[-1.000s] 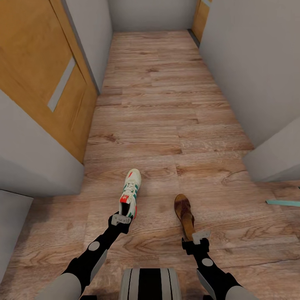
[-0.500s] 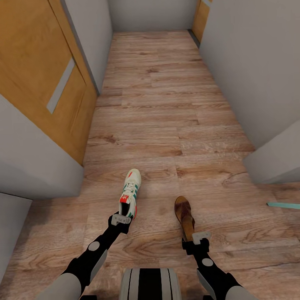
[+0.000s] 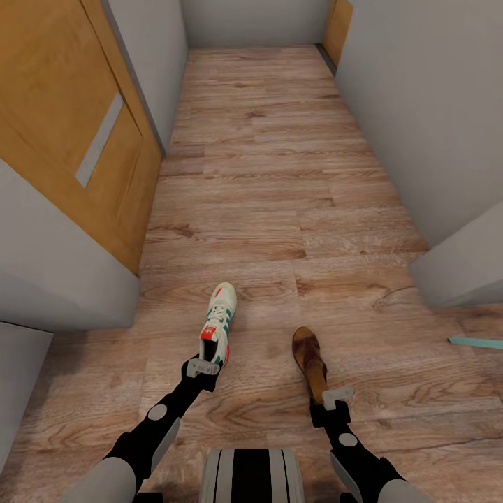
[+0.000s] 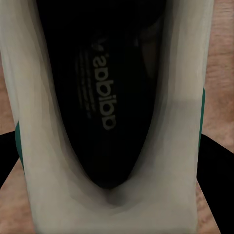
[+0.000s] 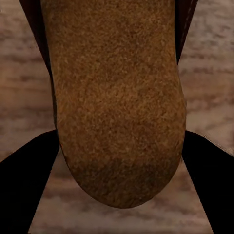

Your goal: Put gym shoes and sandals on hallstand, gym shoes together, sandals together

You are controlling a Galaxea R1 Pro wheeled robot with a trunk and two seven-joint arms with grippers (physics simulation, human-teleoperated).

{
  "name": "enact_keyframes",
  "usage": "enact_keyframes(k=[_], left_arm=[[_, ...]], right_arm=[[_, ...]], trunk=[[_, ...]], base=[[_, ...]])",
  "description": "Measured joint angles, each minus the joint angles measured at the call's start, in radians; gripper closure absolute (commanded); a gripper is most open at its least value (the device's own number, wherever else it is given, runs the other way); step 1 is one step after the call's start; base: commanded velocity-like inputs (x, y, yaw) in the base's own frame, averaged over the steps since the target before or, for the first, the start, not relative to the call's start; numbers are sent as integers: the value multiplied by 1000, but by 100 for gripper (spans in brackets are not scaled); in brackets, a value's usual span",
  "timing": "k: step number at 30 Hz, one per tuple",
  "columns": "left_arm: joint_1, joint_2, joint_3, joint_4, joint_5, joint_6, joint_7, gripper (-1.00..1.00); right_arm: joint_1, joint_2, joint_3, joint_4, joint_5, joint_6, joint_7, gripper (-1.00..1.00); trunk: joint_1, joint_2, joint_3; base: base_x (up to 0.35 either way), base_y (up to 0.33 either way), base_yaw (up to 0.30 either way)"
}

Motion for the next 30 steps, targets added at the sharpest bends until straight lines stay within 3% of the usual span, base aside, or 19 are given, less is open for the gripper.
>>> enact_keyframes(k=[18, 30], left_arm=[[0, 6, 2, -2, 0, -2, 0, 100], [12, 6, 9, -1, 9, -4, 4, 100]], right_arm=[[0, 0, -5, -1, 4, -1, -5, 100], [0, -1, 0, -2, 6, -2, -1, 100]], trunk=[[0, 0, 0], [-5, 3, 46]], base=[[0, 0, 0], [0, 0, 0]])
